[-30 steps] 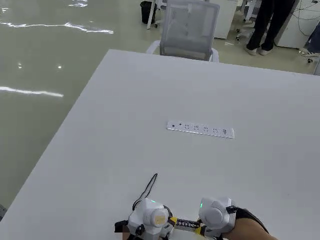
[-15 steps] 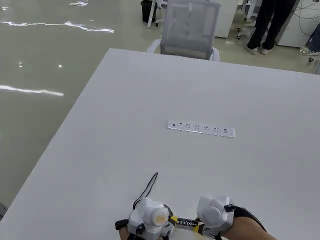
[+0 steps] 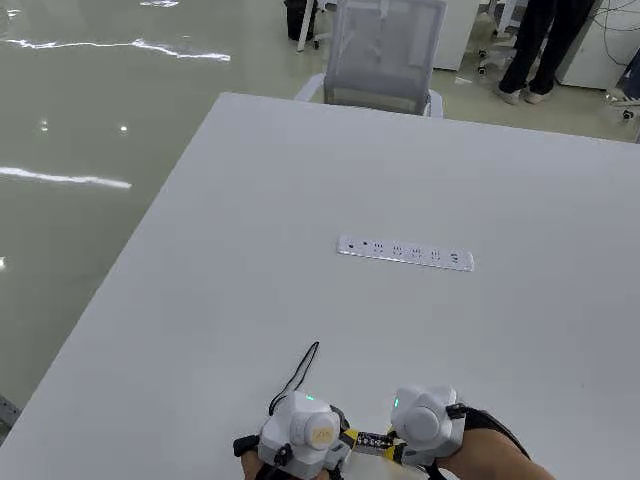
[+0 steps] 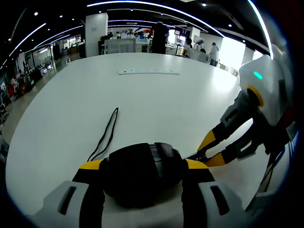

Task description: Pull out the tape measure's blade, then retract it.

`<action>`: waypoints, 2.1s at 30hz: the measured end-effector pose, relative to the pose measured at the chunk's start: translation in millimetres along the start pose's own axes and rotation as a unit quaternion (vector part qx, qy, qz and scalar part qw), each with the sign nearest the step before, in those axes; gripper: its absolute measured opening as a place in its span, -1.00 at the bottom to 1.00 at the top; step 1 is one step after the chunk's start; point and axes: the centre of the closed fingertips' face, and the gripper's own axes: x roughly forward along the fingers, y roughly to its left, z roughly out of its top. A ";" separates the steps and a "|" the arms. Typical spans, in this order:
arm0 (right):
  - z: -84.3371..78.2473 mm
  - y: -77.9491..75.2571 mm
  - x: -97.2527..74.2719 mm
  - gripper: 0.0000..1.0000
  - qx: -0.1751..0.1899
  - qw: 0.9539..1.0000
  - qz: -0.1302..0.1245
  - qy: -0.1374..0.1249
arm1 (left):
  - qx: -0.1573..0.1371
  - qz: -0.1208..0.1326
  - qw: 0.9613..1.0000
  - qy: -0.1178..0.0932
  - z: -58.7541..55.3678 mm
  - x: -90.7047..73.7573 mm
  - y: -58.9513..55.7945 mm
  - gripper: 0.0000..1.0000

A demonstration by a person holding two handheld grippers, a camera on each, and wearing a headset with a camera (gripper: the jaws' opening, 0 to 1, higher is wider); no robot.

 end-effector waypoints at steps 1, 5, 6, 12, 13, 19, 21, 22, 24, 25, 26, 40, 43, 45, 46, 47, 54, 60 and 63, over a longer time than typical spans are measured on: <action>0.1 -0.2 0.4 -0.72 0.000 1.000 0.000 0.000 | 0.000 0.000 1.000 0.000 0.1 -0.1 0.1 0.26; 1.8 0.7 -1.0 -0.72 0.001 1.000 0.000 -0.002 | -0.001 0.000 1.000 0.001 0.6 -1.0 -0.3 0.26; 2.0 0.7 -1.0 -0.72 0.002 1.000 0.000 -0.003 | -0.001 0.000 1.000 0.000 0.5 -1.0 -0.4 0.26; 3.4 0.8 2.3 -0.72 0.000 1.000 0.001 -0.007 | -0.001 -0.001 1.000 0.000 0.2 -1.2 -1.5 0.26; 4.5 0.9 3.2 -0.72 -0.001 1.000 0.001 -0.008 | -0.002 -0.001 1.000 0.000 0.1 -0.9 -1.4 0.26; 10.4 2.7 4.6 -0.72 -0.003 1.000 0.002 -0.009 | -0.002 -0.001 1.000 -0.001 -0.2 -0.5 -1.3 0.26; 9.9 2.3 5.7 -0.72 -0.003 1.000 0.002 -0.009 | -0.002 -0.001 1.000 -0.002 0.2 -1.0 -1.4 0.26; 10.2 2.4 5.4 -0.72 -0.002 1.000 0.002 -0.010 | -0.002 -0.001 1.000 -0.001 0.3 -1.1 -1.3 0.26; 11.2 3.1 4.9 -0.72 -0.001 1.000 0.002 -0.011 | -0.003 -0.002 1.000 -0.002 0.4 -1.7 -1.5 0.26; 11.6 3.6 5.1 -0.72 -0.001 1.000 0.002 -0.011 | -0.003 -0.002 1.000 -0.002 0.0 -1.2 -1.5 0.26; 11.8 3.4 5.6 -0.72 -0.001 1.000 0.003 -0.011 | -0.003 -0.002 1.000 -0.002 -0.2 -0.8 -1.5 0.26; 17.7 4.8 9.7 -0.72 -0.001 1.000 0.004 -0.013 | -0.005 -0.003 1.000 -0.003 0.2 0.4 -0.3 0.26; 19.1 5.5 10.0 -0.72 -0.002 1.000 0.005 -0.013 | -0.005 -0.003 1.000 -0.003 0.3 -0.1 -0.3 0.26; 20.5 6.0 10.1 -0.72 -0.004 1.000 0.006 -0.014 | -0.005 -0.004 1.000 -0.003 0.3 0.0 -0.2 0.26; 21.3 6.2 10.0 -0.72 -0.005 1.000 0.006 -0.015 | -0.006 -0.004 1.000 -0.003 0.2 0.0 -0.1 0.26; 22.0 6.5 10.0 -0.72 -0.005 1.000 0.006 -0.015 | -0.006 -0.005 1.000 -0.003 0.4 -0.6 -0.4 0.26; 24.4 7.0 11.4 -0.72 -0.006 1.000 0.007 -0.020 | -0.007 -0.006 1.000 -0.003 0.5 -0.5 -0.8 0.27; 25.9 7.3 11.7 -0.72 -0.002 1.000 0.008 -0.024 | -0.007 -0.007 1.000 -0.003 0.0 0.4 -0.8 0.27; 26.4 7.8 11.4 -0.72 -0.003 1.000 0.009 -0.024 | -0.007 -0.007 1.000 -0.003 0.1 -0.1 -1.1 0.27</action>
